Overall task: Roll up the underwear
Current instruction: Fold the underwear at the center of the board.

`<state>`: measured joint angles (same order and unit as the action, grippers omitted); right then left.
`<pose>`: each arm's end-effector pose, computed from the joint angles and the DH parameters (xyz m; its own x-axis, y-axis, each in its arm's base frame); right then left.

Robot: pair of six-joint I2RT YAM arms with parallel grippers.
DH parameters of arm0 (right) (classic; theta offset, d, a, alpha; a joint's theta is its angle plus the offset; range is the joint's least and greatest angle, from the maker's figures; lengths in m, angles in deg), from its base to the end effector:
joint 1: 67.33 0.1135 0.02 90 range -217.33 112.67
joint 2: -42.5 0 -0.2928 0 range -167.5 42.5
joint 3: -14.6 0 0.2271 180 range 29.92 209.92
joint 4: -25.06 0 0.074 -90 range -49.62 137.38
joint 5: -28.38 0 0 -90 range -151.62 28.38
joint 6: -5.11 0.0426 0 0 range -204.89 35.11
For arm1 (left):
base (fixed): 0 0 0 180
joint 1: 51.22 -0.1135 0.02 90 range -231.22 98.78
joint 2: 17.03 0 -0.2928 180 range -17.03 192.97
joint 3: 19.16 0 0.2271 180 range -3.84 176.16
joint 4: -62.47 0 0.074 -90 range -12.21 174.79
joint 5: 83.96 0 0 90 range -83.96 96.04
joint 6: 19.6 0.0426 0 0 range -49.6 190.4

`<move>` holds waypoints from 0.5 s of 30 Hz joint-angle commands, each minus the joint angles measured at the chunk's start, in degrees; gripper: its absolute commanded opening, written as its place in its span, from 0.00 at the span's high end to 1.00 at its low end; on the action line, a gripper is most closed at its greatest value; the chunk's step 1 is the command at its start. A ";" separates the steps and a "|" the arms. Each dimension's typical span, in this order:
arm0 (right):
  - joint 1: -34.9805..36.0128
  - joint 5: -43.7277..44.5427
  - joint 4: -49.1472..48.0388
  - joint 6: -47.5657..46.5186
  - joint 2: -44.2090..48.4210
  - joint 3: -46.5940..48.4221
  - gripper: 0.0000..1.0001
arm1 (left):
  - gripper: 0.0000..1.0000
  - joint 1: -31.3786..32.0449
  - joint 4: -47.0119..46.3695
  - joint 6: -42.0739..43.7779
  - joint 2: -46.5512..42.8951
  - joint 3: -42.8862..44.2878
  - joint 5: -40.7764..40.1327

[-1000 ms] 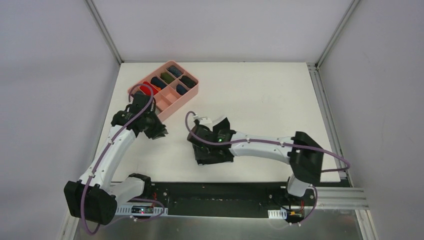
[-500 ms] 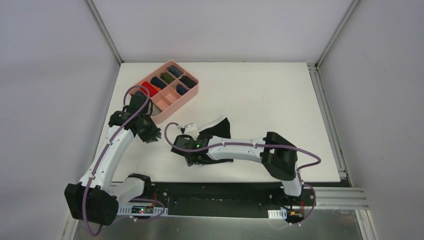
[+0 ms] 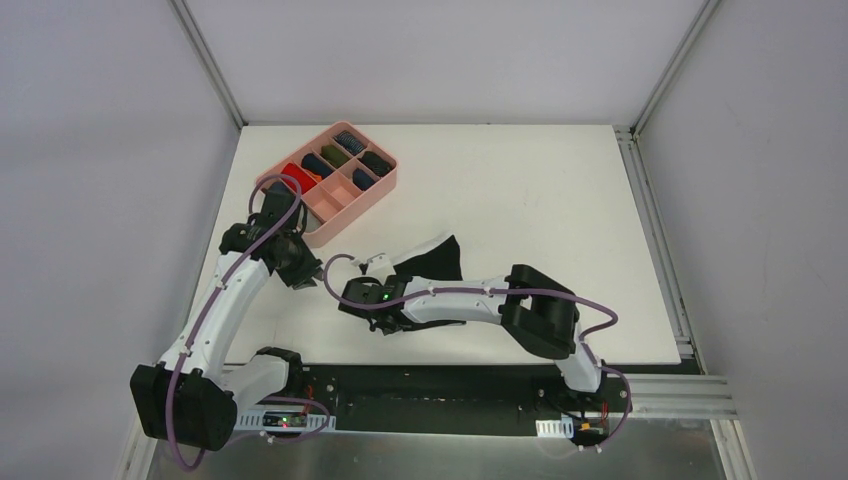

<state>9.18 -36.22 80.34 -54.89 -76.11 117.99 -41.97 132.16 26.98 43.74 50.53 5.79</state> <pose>0.1150 0.4011 0.2049 -0.6129 -0.6189 -0.4913 -0.6219 0.7614 -0.1833 0.1563 -0.0253 0.3025 -0.7346 -0.5767 -0.3573 -0.4768 0.8135 -0.3329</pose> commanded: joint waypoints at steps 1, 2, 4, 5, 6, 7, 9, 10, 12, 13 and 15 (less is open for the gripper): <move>0.31 2.34 1.15 1.09 -0.06 1.27 0.68 | 0.79 -0.73 0.40 0.66 -1.24 -0.56 1.51; 0.32 2.55 0.89 1.30 0.14 0.90 0.73 | 0.79 -0.69 0.36 0.67 -1.22 -0.75 1.72; 0.31 2.87 0.11 1.54 1.18 -0.27 0.87 | 0.79 -0.73 -0.03 0.66 -1.11 -1.21 2.19; 0.24 2.97 -0.47 1.56 1.96 -1.04 0.95 | 0.79 -0.69 -0.38 0.65 -1.10 -1.55 2.57; 0.22 2.64 -1.76 0.98 2.94 -2.26 1.00 | 0.79 -0.73 -0.81 0.38 -0.87 -2.00 3.30; 0.23 1.97 -4.00 -0.03 4.54 -4.00 1.00 | 0.79 -0.71 -1.37 0.02 -0.59 -2.56 4.53; 0.22 0.49 -9.00 -1.98 8.54 -9.12 1.00 | 0.78 -0.66 -2.82 -1.64 0.56 -3.90 9.88; 0.22 -0.01 -10.95 -2.72 10.62 -11.84 1.00 | 0.78 -0.65 -4.30 -2.32 1.17 -5.03 11.60; 0.22 -2.07 -14.20 -5.43 14.35 -16.88 1.00 | 0.72 -0.49 -8.47 -4.56 2.25 -8.07 18.42; 0.27 -3.14 -15.38 -6.70 15.76 -19.34 1.00 | 0.66 -0.16 -10.61 -5.30 2.70 -9.55 20.49; 0.31 -4.36 -16.95 -8.62 18.69 -24.43 1.00 | 0.40 2.24 -14.72 -6.67 3.38 -11.82 22.40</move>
<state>9.18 -37.33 68.82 -58.41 -64.20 100.70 -41.83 125.07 24.41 45.60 42.92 18.58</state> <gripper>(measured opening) 0.022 0.372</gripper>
